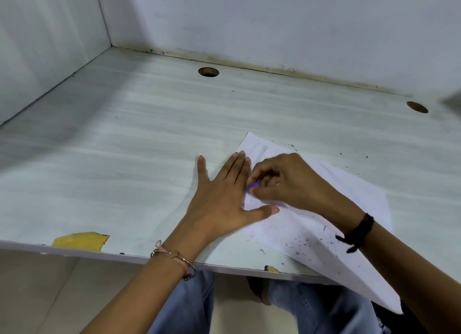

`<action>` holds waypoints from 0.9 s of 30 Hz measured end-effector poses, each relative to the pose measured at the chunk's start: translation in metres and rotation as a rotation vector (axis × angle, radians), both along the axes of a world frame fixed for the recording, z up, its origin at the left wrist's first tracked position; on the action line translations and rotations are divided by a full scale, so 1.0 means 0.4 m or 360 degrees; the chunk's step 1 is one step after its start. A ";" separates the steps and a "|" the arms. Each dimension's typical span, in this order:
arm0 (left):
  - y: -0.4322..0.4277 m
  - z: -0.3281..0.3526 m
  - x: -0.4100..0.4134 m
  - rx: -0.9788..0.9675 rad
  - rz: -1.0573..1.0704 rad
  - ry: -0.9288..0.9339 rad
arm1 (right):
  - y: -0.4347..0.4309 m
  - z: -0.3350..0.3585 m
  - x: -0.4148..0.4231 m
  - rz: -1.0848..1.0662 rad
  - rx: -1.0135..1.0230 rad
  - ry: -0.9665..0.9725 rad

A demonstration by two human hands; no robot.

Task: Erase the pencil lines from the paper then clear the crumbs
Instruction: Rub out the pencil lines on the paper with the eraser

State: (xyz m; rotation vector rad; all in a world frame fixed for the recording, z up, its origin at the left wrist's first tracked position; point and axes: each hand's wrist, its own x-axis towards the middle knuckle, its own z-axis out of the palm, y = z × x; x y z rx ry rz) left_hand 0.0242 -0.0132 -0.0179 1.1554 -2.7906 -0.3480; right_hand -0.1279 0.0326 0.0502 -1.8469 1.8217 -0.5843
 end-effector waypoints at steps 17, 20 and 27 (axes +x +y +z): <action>0.000 -0.001 0.001 -0.0012 -0.0007 -0.0001 | -0.004 0.005 0.009 0.0023 0.0112 0.0033; 0.003 0.004 0.002 -0.0001 0.0009 -0.0014 | -0.031 0.011 -0.024 -0.0110 0.0032 0.0031; 0.000 -0.001 0.002 -0.0010 -0.0001 -0.0009 | -0.026 0.010 -0.007 0.0021 0.0158 0.0075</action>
